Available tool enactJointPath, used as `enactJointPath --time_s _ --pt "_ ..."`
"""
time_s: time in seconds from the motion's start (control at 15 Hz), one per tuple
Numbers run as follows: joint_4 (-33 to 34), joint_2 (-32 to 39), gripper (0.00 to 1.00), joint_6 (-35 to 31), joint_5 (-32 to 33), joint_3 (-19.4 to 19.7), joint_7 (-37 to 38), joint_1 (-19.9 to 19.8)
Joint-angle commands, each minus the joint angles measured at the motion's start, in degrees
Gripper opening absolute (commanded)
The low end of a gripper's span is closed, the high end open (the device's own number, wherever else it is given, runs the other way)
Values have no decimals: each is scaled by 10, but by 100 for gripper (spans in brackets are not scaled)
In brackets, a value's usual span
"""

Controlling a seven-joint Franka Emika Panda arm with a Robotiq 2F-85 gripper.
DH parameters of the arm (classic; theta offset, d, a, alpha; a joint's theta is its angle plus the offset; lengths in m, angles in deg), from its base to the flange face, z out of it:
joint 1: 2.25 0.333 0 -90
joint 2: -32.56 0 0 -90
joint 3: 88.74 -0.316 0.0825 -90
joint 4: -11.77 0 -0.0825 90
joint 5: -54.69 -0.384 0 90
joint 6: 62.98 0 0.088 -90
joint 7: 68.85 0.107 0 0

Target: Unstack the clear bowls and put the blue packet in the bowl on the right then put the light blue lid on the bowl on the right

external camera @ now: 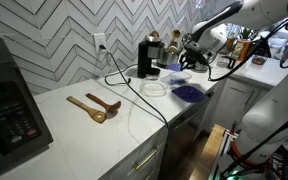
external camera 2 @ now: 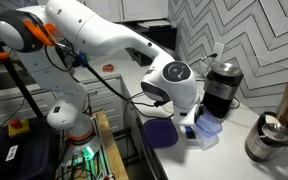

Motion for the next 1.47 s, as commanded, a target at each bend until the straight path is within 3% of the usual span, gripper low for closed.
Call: enactJointPath --time_s 0.0,0.6,1.0,1.4 --pt "-49 -38 3 -26 11 -9 63 3" --pt "-124 -81 3 -123 0 -26 127 5" --pt "-124 -100 3 -101 -33 -21 158 12" --pt "-136 -88 3 -99 1 -34 240 -2"
